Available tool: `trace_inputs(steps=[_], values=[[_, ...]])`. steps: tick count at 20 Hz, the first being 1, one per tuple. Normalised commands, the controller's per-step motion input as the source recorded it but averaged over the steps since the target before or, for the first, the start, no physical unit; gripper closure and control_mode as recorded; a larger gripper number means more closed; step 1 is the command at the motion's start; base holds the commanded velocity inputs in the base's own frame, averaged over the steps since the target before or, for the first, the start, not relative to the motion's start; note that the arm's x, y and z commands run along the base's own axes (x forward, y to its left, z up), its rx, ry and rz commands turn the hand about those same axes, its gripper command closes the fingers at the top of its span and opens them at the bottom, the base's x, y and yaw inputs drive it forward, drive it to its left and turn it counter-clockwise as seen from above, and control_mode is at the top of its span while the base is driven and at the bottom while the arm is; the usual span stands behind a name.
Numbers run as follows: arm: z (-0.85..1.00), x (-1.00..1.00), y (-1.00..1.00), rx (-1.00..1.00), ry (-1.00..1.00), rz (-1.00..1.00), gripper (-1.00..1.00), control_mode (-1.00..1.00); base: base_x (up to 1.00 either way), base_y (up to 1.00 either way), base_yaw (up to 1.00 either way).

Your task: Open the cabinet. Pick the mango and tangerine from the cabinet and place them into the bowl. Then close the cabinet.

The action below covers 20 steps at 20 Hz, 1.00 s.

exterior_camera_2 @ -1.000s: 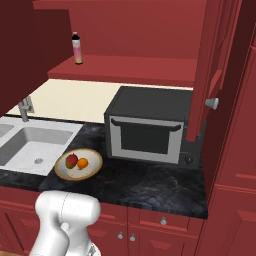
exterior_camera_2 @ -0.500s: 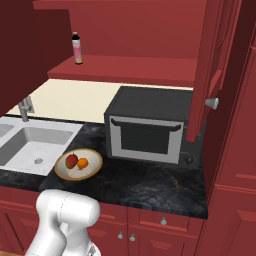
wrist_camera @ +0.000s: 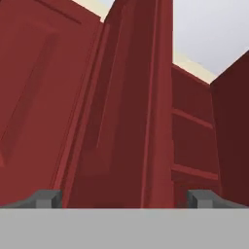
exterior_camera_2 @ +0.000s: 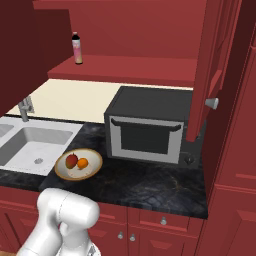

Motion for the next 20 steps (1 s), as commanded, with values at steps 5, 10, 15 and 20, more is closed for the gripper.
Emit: trace_inputs(steps=[5, 10, 15, 20], values=[[0.0, 0.59, 0.0, 0.0, 0.13, -0.11, -1.0, -1.0, 0.0, 0.0, 0.0], [-0.05, 0.74, -0.11, 0.0, 0.15, -0.09, -1.0, -1.0, 0.0, 0.0, 0.0], [-0.28, 0.71, -0.55, 0.0, 0.15, -0.15, -1.0, -1.0, 0.0, 0.0, 0.0], [-0.48, 0.72, -0.96, 0.0, 0.1, -0.17, -1.0, -1.0, 0.0, 0.0, 0.0]])
